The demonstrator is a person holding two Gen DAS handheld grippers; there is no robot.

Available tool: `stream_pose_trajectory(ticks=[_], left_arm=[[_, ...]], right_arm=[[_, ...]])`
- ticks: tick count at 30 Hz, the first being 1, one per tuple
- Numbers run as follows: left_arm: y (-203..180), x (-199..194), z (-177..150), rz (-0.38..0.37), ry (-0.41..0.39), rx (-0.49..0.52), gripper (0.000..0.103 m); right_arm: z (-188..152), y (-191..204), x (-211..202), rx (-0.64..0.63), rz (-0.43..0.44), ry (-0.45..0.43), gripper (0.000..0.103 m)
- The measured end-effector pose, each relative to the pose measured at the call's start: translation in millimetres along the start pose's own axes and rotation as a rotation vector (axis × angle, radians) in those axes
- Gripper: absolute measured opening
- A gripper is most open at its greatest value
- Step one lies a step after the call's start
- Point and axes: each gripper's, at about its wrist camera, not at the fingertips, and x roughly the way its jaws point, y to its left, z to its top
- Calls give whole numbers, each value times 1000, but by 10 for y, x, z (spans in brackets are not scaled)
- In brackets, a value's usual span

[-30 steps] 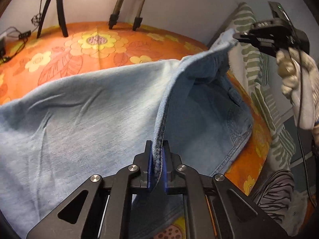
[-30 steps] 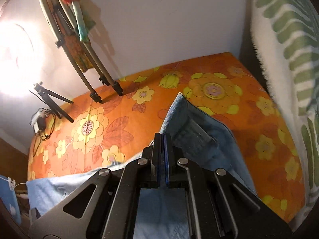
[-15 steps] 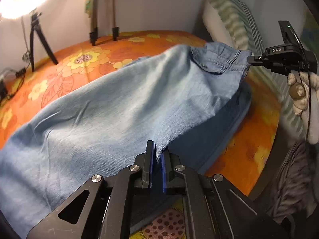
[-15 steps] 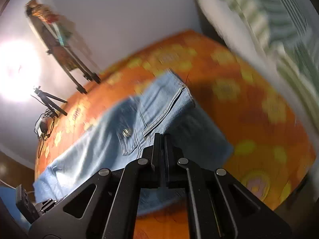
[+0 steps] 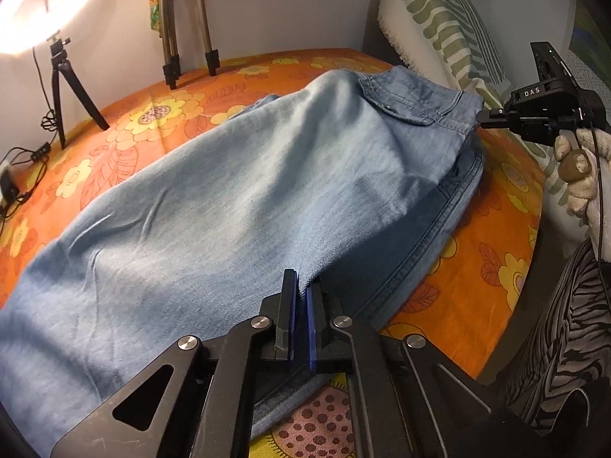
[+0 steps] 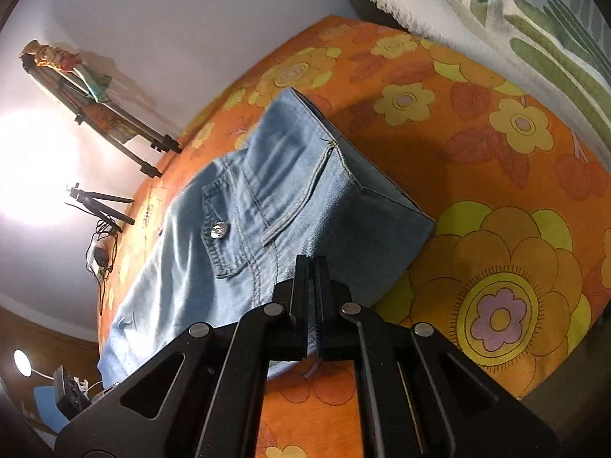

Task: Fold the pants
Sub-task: 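Lift the waistband with the right tool while the left tool holds the fold edge, then carry the held waistband and fold edge over the jeans with both tools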

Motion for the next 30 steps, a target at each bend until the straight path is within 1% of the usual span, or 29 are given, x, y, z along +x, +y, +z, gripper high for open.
stream_pose_trajectory(ticks=[5,7,8,9,11,12,17,19,20,21,22,25,30], left_arm=[[1,-3,-2,2,-4,4,3],[-8,11,-3,6,-2,12,3],[-14,20,-1,8,0,15,3],[-19,26,3,7,-3,17,3],[-25,34,11,8,-3,17,3],[-22,37,13,8,-4,17,3],[-2,28,29,4,-11,9,3],[7,18,36,1,-15,4,3],[11,11,43,-1,-18,1,3],[16,2,47,-2,-21,0,3],[19,-12,53,-3,-26,-2,3],[24,-67,69,-10,-41,-7,3],[3,-165,45,-23,-61,-1,3]], right_arm=[[2,29,-16,-16,3,-7,3],[30,-10,8,15,21,0,3],[41,-24,19,31,30,4,10],[54,-43,38,47,34,11,23],[78,-71,55,66,31,4,38],[92,-83,64,73,19,-5,38],[134,-191,159,116,-4,-4,38],[127,-256,191,158,7,1,33],[119,-279,205,172,20,1,21],[115,-287,223,171,19,3,7],[110,-274,226,158,-3,-1,7],[112,-223,171,148,-4,-29,4],[150,-35,-82,63,-33,-83,3]])
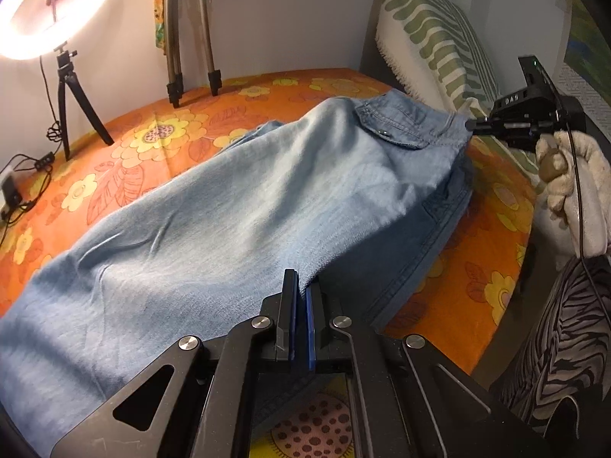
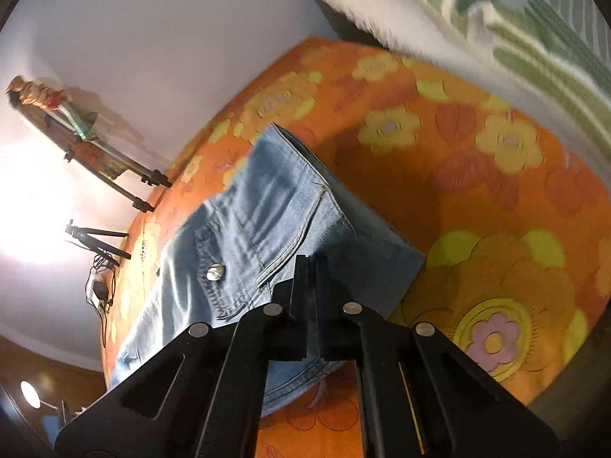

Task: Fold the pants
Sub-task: 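Carry the held waistband and fold edge over the jeans with both tools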

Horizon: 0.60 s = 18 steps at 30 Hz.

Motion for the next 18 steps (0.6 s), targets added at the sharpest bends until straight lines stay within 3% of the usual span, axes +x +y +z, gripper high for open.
stream_pose_trajectory(ticks=[8,18], left_arm=[[-107,-9,-96,-20,26,36,3],[-144,114,-215,-28,81,65,4]], right_arm=[[-106,-95,-163,-19,-38,-14,3],[-216,-219,161,-48,-147,57,3]])
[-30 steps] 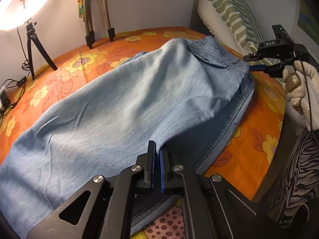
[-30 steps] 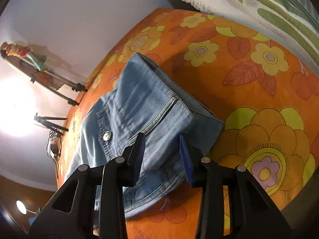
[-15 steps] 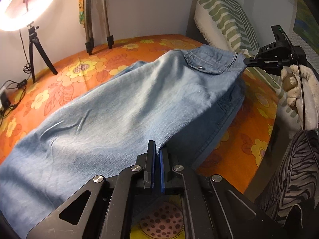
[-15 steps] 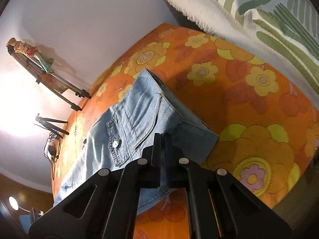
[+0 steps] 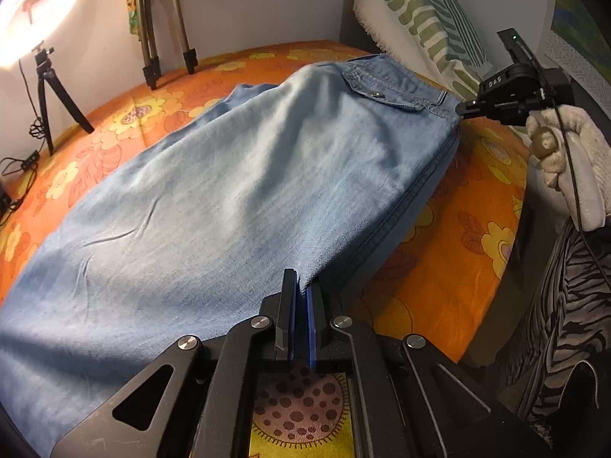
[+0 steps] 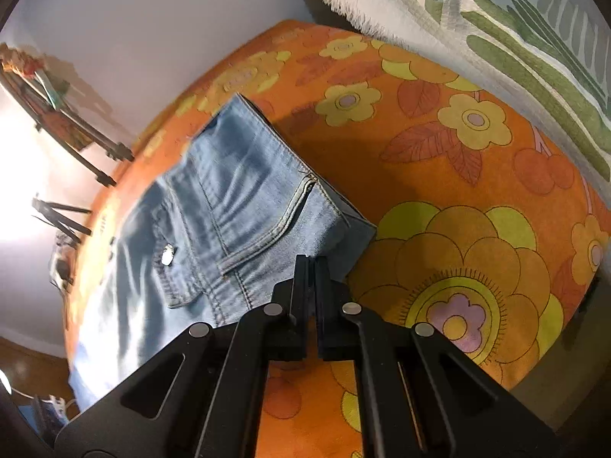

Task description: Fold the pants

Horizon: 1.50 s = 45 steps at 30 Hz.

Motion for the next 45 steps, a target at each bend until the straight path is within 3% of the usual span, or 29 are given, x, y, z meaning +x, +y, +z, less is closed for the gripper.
stream_pose_trajectory(ticks=[2,6,11,15,17,19,25,29,31,35,37,38,39,45], left_arm=[[7,6,-21,-23,19,-8,11],[82,-104,-105,-88,33,-59,13],[492,-616,-181,-62,-60,-166,13],[878,-940,-316,41,-109,-235,13],[1039,-1053,-410,58,-112,-267,14],[1114,-1104,-505,77,-102,-271,14],[1238,-1131,-867,125,-34,-262,14],[1262,-1065,-1081,160,20,-242,14],[1216,-1028,-1133,167,37,-215,14],[1086,-957,-1159,179,56,-142,14],[1069,-935,-1163,180,62,-130,18],[1065,-925,-1161,184,61,-125,26],[1064,-920,-1159,192,59,-121,30],[1014,-776,-1132,243,81,-42,31]], right_arm=[[-8,16,55,-17,-33,14,3],[-11,81,110,-67,-98,30,3],[77,140,-79,-110,-189,-19,3],[159,178,-388,-108,-145,-76,3],[151,322,-532,-138,-54,-80,3],[92,527,-559,-197,61,-31,3],[-659,1667,-513,-614,305,152,5],[-1353,2344,-452,-896,406,255,23],[-1739,2634,-411,-1029,442,295,24],[-2372,2979,-326,-1255,429,307,25],[-2589,3108,-265,-1343,395,295,25],[-2666,3161,-233,-1373,381,286,25],[-2695,3183,-210,-1389,373,282,25],[-2787,3223,-146,-1484,319,262,25]])
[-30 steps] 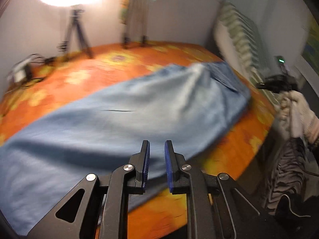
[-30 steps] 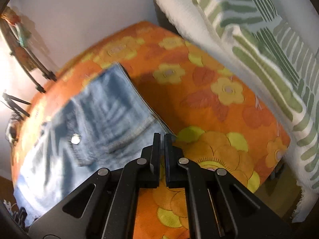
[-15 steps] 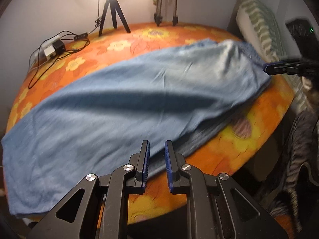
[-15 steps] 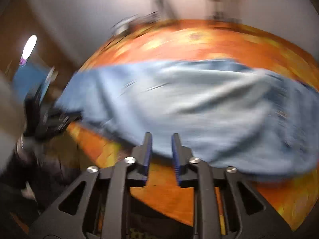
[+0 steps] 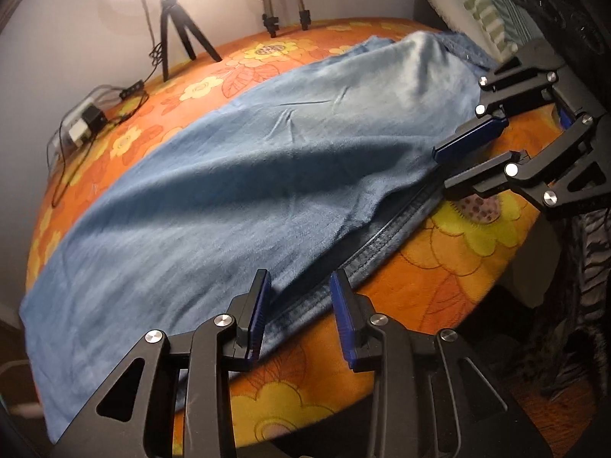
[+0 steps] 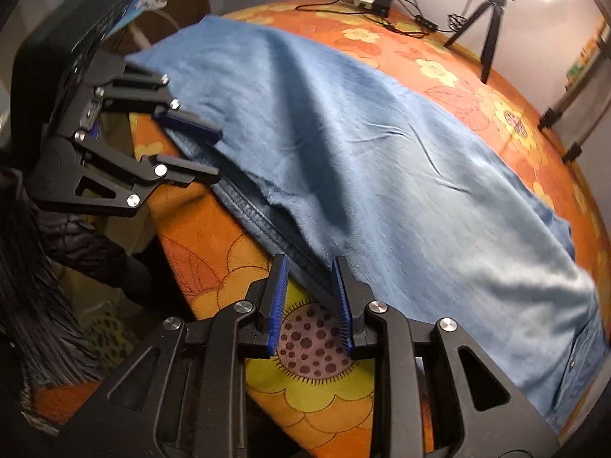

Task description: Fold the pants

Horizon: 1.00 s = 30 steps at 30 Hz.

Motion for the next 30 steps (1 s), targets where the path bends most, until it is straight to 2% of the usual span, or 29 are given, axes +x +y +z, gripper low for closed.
stream_pose_trajectory(ticks=[2,4,6,7,9,15,16,17,19,25,26,28,30], left_arm=[[-23,21,10,23,-13,27,31],[17,26,33,15,-15,11,30],[60,20,38,0,-22,0,13],[74,23,35,-16,-19,-2,9],[76,24,29,-16,-23,-2,6],[128,-9,28,-22,-41,-27,3],[135,-26,28,-20,-48,-28,3],[142,-37,29,-18,-52,-29,2],[154,-85,19,-19,-66,-31,2],[284,-277,-185,-67,-96,-109,0],[291,-266,-216,-79,-91,-115,0],[293,-239,-268,-94,-73,-127,0],[317,-265,-298,-84,-73,-136,0]], right_arm=[[10,45,35,-33,-22,12,25],[37,71,56,-47,-37,10,25],[69,74,70,-53,-35,7,25],[85,87,80,-60,-37,6,25],[113,124,110,-86,-49,11,25],[213,175,237,-117,-52,6,23],[221,196,256,-123,-58,3,16],[225,205,270,-127,-63,-3,4],[230,192,268,-113,-62,-17,3],[150,206,146,-76,42,-23,0],[129,219,177,-74,44,-10,0],[100,248,266,-99,-5,16,0],[92,245,280,-98,6,22,0]])
